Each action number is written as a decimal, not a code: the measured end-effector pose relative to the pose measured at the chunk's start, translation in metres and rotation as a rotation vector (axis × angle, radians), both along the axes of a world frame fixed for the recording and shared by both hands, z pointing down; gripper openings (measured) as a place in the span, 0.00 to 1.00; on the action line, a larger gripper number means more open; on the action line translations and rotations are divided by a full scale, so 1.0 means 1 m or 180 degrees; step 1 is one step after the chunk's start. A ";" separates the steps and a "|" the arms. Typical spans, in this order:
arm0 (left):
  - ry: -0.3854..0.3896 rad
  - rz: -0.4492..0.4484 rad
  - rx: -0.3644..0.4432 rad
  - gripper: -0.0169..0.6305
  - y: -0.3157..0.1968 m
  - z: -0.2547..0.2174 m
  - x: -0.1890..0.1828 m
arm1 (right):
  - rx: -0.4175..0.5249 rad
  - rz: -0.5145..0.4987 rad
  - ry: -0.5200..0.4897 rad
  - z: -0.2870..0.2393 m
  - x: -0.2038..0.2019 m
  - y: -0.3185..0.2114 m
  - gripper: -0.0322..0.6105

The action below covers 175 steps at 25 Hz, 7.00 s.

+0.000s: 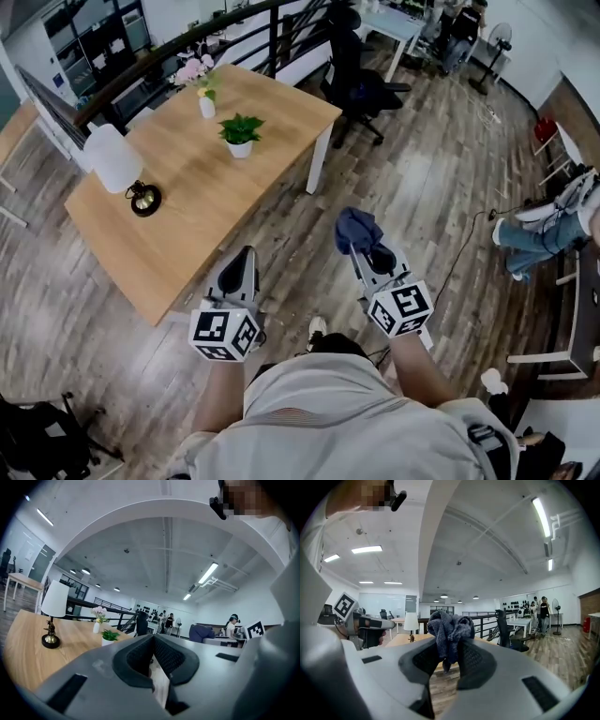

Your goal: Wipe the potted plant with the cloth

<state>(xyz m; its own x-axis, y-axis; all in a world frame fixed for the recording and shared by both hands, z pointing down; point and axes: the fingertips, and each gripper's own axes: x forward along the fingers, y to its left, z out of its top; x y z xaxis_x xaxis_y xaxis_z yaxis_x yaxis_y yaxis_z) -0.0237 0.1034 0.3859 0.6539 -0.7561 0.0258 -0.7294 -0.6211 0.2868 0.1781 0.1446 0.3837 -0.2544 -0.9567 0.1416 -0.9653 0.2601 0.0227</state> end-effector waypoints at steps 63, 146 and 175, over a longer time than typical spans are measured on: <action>0.1772 -0.0269 -0.2869 0.22 -0.508 0.278 0.028 | -0.0997 -0.1799 0.0161 0.108 -0.074 -0.563 0.26; 0.2043 -0.0422 -0.2886 0.19 -0.514 0.294 0.034 | -0.2791 -0.2065 -0.0505 0.248 -0.089 -0.507 0.26; -0.0314 -0.0981 -0.0450 0.07 -0.510 0.066 -0.017 | -0.0580 -0.0426 -0.0297 0.063 0.027 -0.553 0.26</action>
<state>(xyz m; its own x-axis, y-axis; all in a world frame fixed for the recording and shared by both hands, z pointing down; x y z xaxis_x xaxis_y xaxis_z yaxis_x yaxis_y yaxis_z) -0.0408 -0.4062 0.4519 0.3846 -0.9020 0.1960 -0.9049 -0.3265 0.2731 0.2053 -0.4084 0.4472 -0.3973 -0.8743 0.2788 -0.9177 0.3775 -0.1240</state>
